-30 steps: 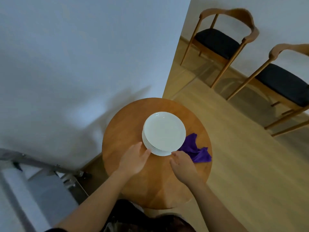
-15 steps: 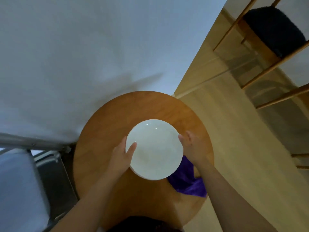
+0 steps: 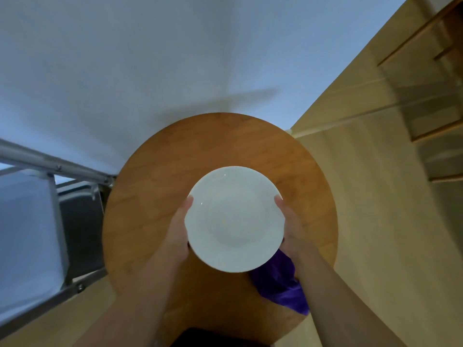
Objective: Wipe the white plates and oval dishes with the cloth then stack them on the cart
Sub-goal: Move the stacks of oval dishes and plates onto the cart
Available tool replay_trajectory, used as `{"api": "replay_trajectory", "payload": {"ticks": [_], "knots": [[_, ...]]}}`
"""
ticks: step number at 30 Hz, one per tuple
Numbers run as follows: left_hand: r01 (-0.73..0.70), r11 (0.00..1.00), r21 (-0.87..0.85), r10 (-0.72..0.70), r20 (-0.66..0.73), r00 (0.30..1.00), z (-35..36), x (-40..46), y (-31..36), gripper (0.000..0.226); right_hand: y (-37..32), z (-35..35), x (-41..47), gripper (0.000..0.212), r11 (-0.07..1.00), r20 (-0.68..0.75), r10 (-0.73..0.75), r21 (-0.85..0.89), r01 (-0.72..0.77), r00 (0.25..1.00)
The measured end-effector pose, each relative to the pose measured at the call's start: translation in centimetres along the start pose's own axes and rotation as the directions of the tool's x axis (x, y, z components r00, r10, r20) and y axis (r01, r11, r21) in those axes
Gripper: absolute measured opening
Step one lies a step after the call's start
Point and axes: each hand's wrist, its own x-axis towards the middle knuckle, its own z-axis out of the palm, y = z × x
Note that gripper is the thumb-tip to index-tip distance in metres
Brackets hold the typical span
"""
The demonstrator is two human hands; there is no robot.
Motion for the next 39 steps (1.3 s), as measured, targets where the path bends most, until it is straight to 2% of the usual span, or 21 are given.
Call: {"api": "replay_trajectory", "payload": {"ticks": [5,11,16,21,24,32,36,39], "knots": [[-0.013,0.999,-0.043,0.014,0.024,1.000,-0.9,-1.0,-0.9,0.038,-0.1,0.7,-0.8,0.040,0.998,0.004,-0.010,-0.054,0.010,1.000],[-0.052,0.994,-0.094,0.046,-0.063,0.997,-2.9,-4.7,-1.5,0.032,-0.7,2.7,-3.3,0.046,0.981,-0.028,-0.008,-0.195,0.002,1.000],[-0.119,0.990,-0.081,0.118,-0.020,0.993,-6.6,-9.2,0.6,0.036,-0.5,6.8,-6.6,0.033,0.977,-0.024,0.005,-0.214,-0.010,1.000],[-0.251,0.961,-0.115,0.244,-0.073,0.967,-11.5,-14.7,3.7,0.032,0.0,13.9,-11.0,0.024,0.969,0.049,-0.061,-0.239,0.071,0.997],[-0.271,0.943,-0.191,0.255,-0.105,0.961,-15.7,-18.8,5.1,0.033,0.8,19.1,-14.0,0.020,0.956,0.119,-0.094,-0.266,0.123,0.988],[-0.349,0.901,-0.260,0.323,-0.136,0.937,-30.4,-29.4,5.7,0.036,7.4,33.7,-20.8,0.025,0.961,0.319,-0.021,-0.256,0.108,0.948],[-0.376,0.891,-0.255,0.317,-0.242,0.917,-37.8,-32.4,5.6,0.046,11.8,40.4,-22.2,0.029,0.955,0.366,0.037,-0.286,0.074,0.930],[-0.384,0.881,-0.275,0.304,-0.292,0.907,-42.2,-33.6,5.8,0.064,14.3,44.6,-22.1,0.029,0.942,0.398,0.071,-0.328,0.069,0.915]]}}
